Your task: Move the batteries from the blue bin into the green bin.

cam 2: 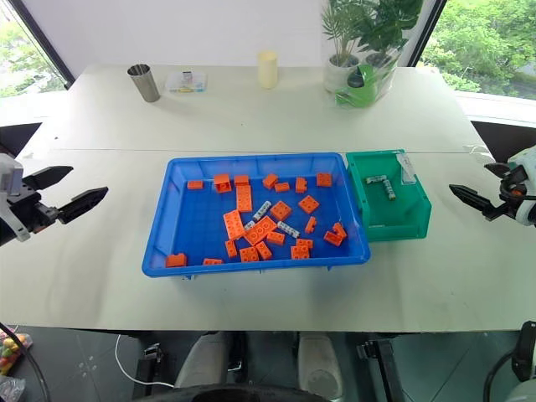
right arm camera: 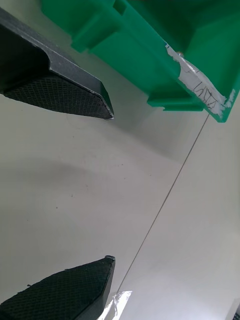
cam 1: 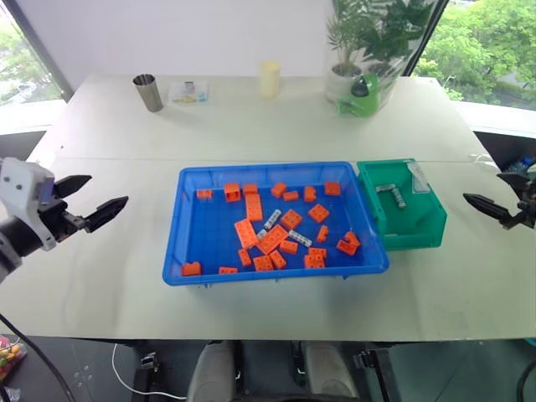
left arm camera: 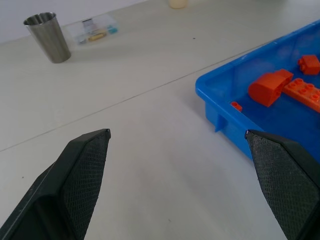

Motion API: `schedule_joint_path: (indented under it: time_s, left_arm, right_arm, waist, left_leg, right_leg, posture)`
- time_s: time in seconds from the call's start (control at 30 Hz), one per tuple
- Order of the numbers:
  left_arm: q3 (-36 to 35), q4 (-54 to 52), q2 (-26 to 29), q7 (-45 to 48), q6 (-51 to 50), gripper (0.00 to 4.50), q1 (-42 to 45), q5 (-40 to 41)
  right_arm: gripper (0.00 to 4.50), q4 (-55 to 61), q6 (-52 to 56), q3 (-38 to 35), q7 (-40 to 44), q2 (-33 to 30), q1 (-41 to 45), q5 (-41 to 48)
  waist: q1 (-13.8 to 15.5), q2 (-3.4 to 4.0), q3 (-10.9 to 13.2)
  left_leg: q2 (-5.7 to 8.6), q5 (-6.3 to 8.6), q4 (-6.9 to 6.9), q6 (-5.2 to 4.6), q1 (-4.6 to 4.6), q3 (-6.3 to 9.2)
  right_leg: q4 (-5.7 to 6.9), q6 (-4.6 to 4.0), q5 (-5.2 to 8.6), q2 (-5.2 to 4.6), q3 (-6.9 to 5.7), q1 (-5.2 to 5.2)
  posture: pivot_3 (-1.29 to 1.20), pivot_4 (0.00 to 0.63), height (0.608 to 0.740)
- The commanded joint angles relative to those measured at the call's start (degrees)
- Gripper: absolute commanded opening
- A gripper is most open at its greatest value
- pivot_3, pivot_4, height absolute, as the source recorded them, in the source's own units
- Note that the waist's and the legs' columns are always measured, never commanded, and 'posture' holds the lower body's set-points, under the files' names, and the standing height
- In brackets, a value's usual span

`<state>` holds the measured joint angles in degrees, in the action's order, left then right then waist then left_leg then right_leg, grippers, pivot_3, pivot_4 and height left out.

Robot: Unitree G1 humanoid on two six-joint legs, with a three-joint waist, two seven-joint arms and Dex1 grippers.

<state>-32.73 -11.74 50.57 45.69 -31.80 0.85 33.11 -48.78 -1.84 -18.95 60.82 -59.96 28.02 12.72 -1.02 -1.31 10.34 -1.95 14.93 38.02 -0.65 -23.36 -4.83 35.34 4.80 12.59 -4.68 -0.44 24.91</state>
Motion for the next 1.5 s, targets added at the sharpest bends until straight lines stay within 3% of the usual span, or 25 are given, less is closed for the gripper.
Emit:
schedule_joint_path:
  time_s: [0.03, 0.67, 0.93, 1.07, 1.3, 1.5]
  left_arm:
    - [-0.9, -0.6, 0.5, 0.7, 0.7, 4.50, 0.9, 0.6]
    - [-0.2, -3.7, 0.0, 2.0, -3.4, 4.50, 0.0, 4.0]
    - [3.6, -9.0, 6.9, 13.4, -7.2, 4.50, 2.0, 10.3]
    - [6.8, -11.9, 10.8, 19.2, -7.4, 4.50, 3.4, 11.8]
    - [12.1, -12.7, 12.3, 23.6, -5.8, 4.50, 6.1, 10.8]
    - [15.0, -11.7, 12.0, 24.4, -4.5, 4.50, 8.1, 9.3]
  right_arm:
    - [4.48, -0.1, -1.0, -2.3, -0.4, -1.9, 0.2, 1.3]
    - [4.48, -0.1, 0.0, -1.7, 0.7, -3.7, 1.6, 1.3]
    - [4.48, 9.9, 5.6, 6.6, 12.3, -4.0, 13.9, 1.8]
    - [4.48, 22.0, 14.6, 14.4, 16.6, 1.3, 21.9, 2.7]
    - [4.48, 48.7, 46.4, 25.0, 10.1, 14.5, 25.3, 9.7]
    - [4.48, 52.2, 64.2, 31.3, 1.4, 26.7, 27.4, 12.8]
  waist:
    - [0.0, 0.00, 0.0]
    - [0.0, 0.01, 0.0]
    - [-0.4, 0.13, 0.1]
    - [-1.0, 0.31, 0.2]
    - [-0.9, 0.31, 0.2]
    - [-0.2, 0.27, 0.1]
  left_leg:
    - [0.00, 0.00, 0.00, 0.00, 0.00, 0.00]
    - [0.03, 0.00, 0.01, 0.00, 0.01, -0.01]
    - [0.02, -0.01, 0.06, 0.00, 0.05, -0.02]
    - [0.00, 0.00, 0.02, 0.01, 0.00, -0.01]
    - [0.02, -0.01, 0.02, 0.02, -0.20, 0.01]
    - [0.03, -0.02, 0.12, 0.03, -0.20, 0.05]
  right_leg:
    - [0.00, 0.00, 0.00, 0.00, 0.00, 0.00]
    - [0.01, 0.01, 0.00, 0.02, 0.00, -0.01]
    - [0.10, 0.00, -0.01, 0.06, 0.02, 0.00]
    - [0.15, -0.01, -0.01, 0.08, 0.03, 0.12]
    - [0.58, 0.01, -0.02, 0.01, 0.03, 0.48]
    - [0.69, -0.02, -0.01, 0.01, 0.02, 0.48]
  posture:
    - [0.00, 0.150, 0.736]
    - [0.00, 0.150, 0.736]
    - [0.00, 0.150, 0.736]
    - [0.00, 0.150, 0.736]
    - [0.00, 0.150, 0.736]
    - [0.00, 0.150, 0.736]
